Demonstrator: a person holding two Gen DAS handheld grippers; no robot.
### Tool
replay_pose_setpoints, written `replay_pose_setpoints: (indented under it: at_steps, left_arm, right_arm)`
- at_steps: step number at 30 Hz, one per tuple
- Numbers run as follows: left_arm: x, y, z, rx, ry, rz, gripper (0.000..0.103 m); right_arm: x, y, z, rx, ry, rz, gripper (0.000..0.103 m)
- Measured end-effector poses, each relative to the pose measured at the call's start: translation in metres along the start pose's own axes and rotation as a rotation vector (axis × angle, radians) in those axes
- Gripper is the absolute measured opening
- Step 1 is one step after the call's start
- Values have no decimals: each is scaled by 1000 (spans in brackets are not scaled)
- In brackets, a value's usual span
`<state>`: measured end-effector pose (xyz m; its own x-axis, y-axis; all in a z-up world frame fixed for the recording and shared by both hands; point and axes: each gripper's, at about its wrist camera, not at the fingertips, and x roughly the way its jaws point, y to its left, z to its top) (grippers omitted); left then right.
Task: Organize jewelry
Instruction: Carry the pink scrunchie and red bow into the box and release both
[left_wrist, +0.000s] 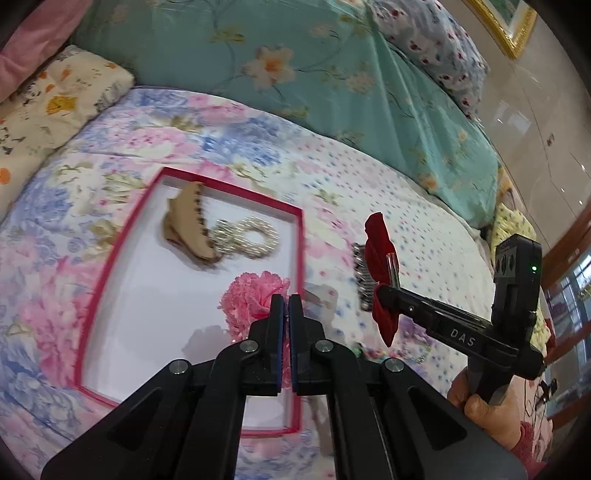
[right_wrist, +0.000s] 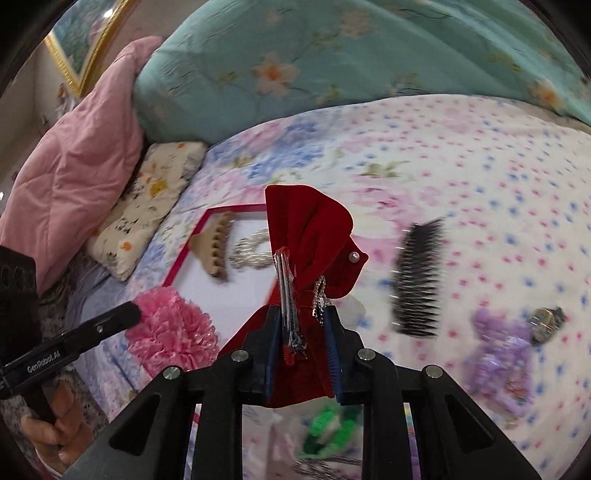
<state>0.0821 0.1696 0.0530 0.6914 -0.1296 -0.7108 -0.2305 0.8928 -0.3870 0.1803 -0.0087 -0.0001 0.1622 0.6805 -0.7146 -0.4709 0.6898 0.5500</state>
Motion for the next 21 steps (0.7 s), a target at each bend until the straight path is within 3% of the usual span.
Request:
replay_pose_setpoints:
  at_steps: [10, 21]
  left_arm:
    - [4, 57, 18, -85, -42, 57, 0]
    - [32, 99, 30, -173, -39, 57, 0]
  right_arm:
    - [53, 51, 18, -87, 49, 42, 22]
    - [109, 73, 36, -168, 102, -48, 22]
